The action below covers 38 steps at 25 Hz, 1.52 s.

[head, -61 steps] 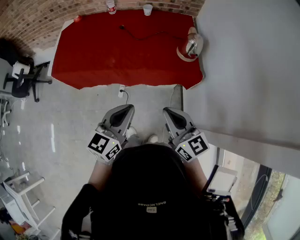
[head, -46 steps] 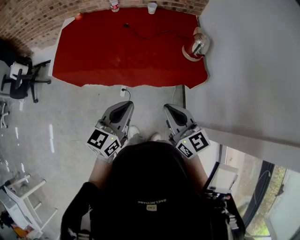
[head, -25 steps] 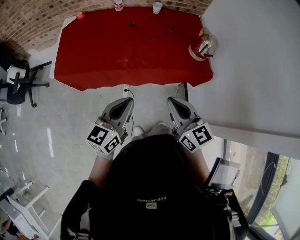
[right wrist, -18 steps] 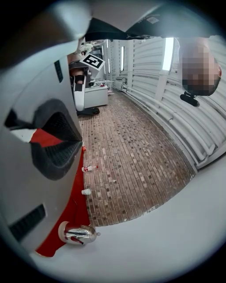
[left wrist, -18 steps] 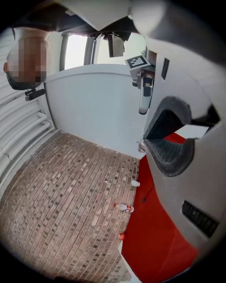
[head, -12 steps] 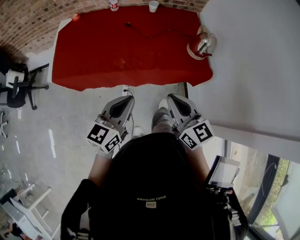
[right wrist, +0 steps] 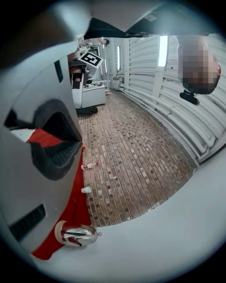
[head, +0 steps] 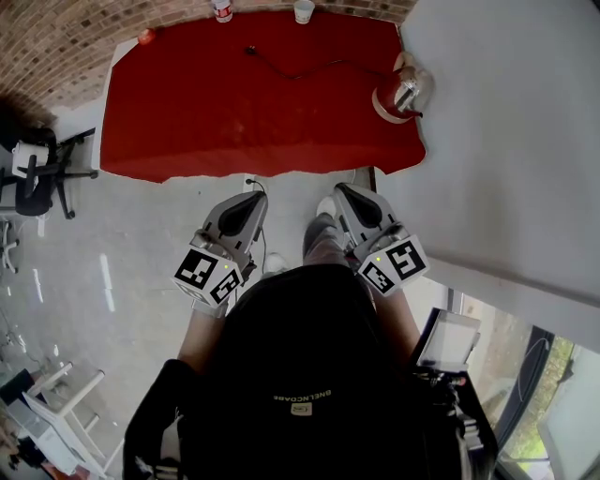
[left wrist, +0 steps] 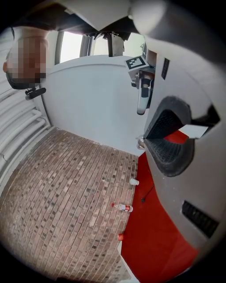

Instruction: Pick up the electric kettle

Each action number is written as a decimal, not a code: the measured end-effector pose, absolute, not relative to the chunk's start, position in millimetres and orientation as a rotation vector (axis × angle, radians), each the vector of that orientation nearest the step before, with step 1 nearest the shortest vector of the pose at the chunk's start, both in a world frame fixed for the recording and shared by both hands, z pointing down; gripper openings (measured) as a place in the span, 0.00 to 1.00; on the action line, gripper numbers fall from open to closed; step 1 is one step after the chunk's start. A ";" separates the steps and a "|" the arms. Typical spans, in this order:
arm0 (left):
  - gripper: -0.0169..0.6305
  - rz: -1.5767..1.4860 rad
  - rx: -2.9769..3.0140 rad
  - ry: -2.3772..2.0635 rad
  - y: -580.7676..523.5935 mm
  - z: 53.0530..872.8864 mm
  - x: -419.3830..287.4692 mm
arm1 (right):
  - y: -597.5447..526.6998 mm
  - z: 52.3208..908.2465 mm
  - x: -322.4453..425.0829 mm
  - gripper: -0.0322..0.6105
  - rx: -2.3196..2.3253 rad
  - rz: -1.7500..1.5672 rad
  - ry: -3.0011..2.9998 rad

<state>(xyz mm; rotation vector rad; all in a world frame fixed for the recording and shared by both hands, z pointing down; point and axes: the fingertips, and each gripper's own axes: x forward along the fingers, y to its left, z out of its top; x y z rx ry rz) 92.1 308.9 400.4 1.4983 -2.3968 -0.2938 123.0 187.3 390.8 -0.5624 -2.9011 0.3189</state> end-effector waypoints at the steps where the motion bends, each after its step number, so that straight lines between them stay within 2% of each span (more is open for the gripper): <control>1: 0.03 -0.291 1.494 -2.397 306.9 401.4 89.5 | 184.8 391.6 120.5 0.06 -0.564 0.322 -2.899; 38: 0.03 -0.161 1.405 -2.378 104.9 418.0 -50.5 | -31.6 407.8 -19.6 0.06 -0.570 0.429 -2.860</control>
